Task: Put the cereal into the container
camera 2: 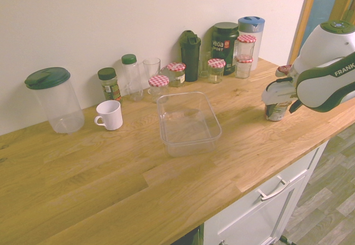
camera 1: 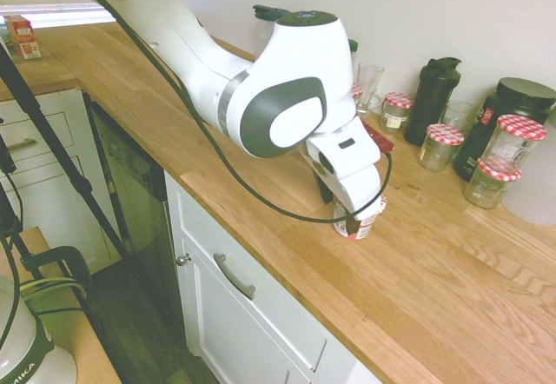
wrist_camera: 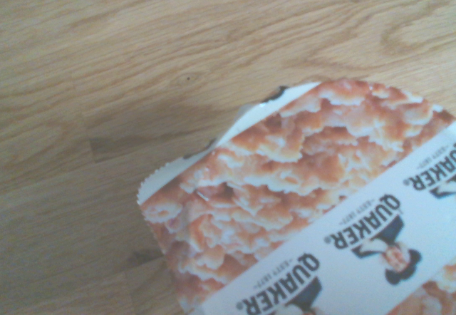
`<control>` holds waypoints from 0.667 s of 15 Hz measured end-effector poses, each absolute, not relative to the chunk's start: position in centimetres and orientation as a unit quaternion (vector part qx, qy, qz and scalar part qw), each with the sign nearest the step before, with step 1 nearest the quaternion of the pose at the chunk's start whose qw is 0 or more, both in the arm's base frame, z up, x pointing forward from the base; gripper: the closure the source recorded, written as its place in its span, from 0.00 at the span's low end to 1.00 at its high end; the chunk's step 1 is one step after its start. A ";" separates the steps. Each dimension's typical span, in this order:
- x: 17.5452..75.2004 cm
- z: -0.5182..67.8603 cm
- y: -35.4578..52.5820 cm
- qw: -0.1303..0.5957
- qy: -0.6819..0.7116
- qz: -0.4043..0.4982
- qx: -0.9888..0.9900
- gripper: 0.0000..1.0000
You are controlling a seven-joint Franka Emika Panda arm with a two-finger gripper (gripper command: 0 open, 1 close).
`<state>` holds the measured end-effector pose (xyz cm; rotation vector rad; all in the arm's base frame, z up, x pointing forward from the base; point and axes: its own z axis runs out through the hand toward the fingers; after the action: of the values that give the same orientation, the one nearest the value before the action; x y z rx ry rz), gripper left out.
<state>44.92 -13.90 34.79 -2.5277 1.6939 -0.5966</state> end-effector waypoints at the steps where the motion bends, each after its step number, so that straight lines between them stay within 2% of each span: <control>1: 45.3 34.7 -14.1 0.023 0.544 -0.199 -0.815 0.00; 10: 47.5 34.5 -14.7 0.011 0.540 -0.257 -0.802 0.00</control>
<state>47.51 -14.74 34.53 -2.5019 1.6838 -0.8005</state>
